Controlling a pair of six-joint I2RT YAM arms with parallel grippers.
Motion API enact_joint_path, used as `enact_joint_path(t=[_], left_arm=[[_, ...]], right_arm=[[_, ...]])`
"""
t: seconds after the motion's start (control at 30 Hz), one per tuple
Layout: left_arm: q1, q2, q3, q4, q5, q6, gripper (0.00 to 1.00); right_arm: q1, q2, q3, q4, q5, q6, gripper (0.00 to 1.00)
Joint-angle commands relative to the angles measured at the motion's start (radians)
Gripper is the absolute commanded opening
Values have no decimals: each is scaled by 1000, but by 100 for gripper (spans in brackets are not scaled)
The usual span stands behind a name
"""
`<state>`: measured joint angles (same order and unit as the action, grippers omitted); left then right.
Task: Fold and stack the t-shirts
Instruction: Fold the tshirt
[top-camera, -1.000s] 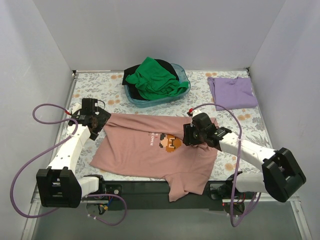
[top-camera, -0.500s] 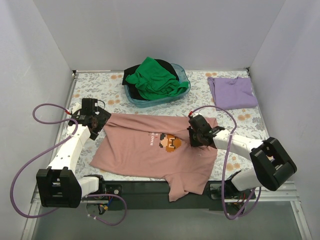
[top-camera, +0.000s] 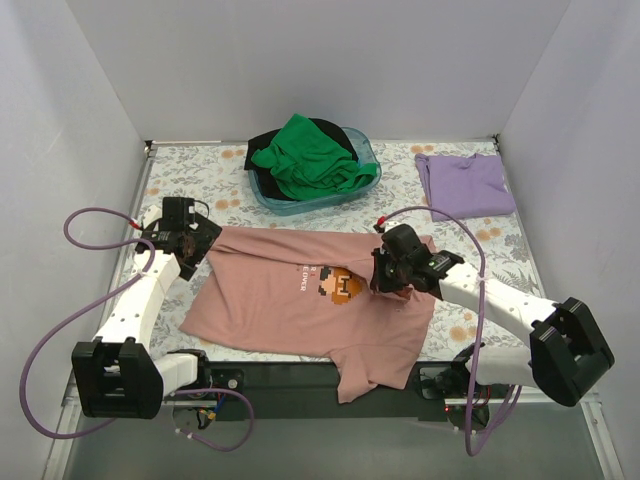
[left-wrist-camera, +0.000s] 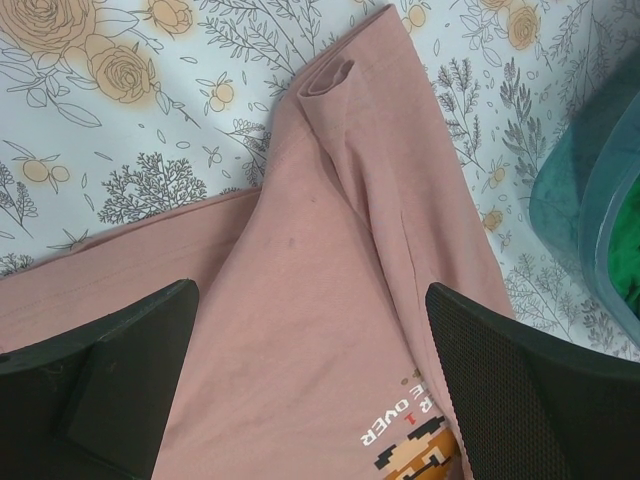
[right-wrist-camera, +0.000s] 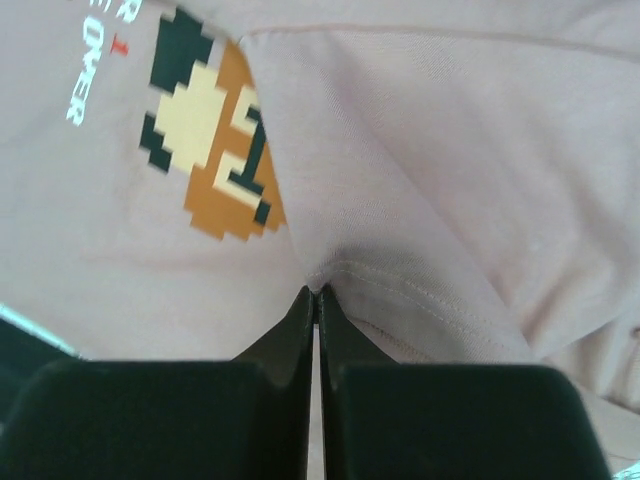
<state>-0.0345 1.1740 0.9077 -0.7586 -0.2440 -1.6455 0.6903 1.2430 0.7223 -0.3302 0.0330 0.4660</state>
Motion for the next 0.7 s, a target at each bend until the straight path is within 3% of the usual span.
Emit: enact_joint_path(t=[0.0, 0.3, 0.4, 0.43, 0.5, 0.53, 0.67], left_arm=[[4, -17, 25, -25, 9, 9, 98], [4, -14, 37, -45, 3, 10, 98], [4, -2, 49, -51, 3, 15, 98], [5, 1, 54, -57, 3, 16, 98], [4, 12, 68, -61, 5, 21, 98], [4, 18, 72, -58, 6, 29, 98], [4, 53, 99, -7, 67, 78, 98]], right_arm=[[20, -10, 26, -50, -131, 51, 1], [90, 59, 23, 5, -244, 164, 4], [109, 65, 28, 19, -259, 169, 40], [109, 59, 31, 19, -257, 166, 59], [109, 21, 42, 5, -228, 154, 78], [109, 6, 48, -3, -213, 146, 98], [83, -47, 112, -73, -104, 102, 99]])
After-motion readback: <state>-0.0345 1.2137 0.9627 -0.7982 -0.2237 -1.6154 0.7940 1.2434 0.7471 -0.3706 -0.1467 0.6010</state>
